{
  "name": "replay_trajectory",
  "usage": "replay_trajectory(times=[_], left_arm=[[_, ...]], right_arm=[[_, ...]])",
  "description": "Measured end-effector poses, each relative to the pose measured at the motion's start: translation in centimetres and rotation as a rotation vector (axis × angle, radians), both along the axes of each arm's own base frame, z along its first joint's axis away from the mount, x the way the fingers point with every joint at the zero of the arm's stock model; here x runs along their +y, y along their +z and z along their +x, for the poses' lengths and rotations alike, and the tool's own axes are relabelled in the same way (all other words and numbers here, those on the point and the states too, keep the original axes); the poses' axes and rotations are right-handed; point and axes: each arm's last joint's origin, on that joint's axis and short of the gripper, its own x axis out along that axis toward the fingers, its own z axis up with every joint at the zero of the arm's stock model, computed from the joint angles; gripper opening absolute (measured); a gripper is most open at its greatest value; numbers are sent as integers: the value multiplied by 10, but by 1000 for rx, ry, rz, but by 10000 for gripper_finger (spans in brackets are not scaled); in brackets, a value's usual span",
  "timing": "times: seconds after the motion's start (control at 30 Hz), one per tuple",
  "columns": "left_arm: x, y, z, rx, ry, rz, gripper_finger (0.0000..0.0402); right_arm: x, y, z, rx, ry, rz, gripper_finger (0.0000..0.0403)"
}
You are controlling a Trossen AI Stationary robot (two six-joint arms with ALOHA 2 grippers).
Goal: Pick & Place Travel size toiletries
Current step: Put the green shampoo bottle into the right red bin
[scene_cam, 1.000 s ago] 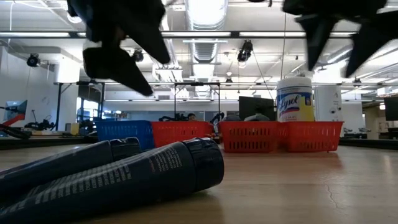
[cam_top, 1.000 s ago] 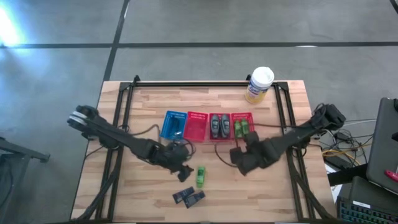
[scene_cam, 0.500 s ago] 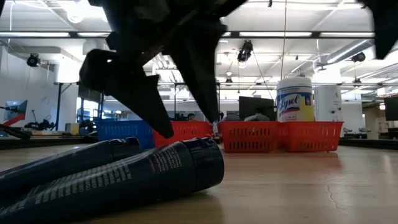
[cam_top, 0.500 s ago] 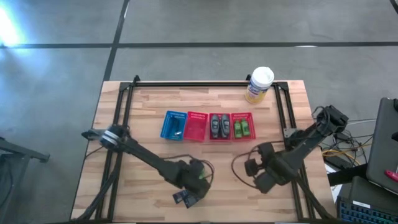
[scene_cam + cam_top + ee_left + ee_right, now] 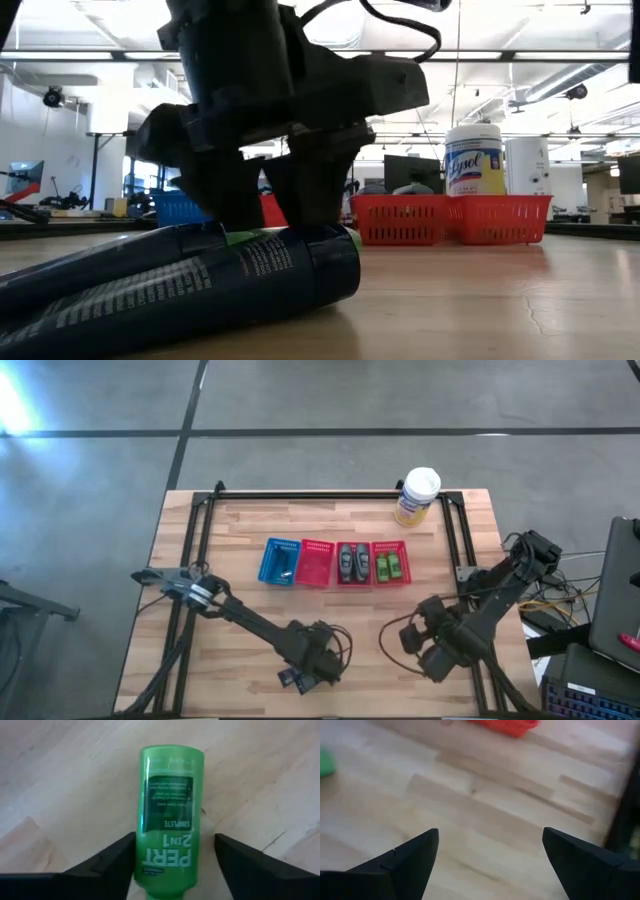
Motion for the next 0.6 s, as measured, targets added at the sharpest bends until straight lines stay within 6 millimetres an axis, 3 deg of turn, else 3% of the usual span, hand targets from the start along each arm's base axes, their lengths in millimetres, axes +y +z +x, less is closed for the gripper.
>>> replay_trajectory(times=[0.27,0.43,0.6], left_arm=[[3,10,-4,62,-282,103,141],[5,21,-12,92,-341,167,141],[-6,61,-26,-51,-384,323,141]], right_arm=[[8,4,8,-158,102,37,316],[3,15,3,-230,110,52,296],[-6,32,-4,-346,110,87,277]])
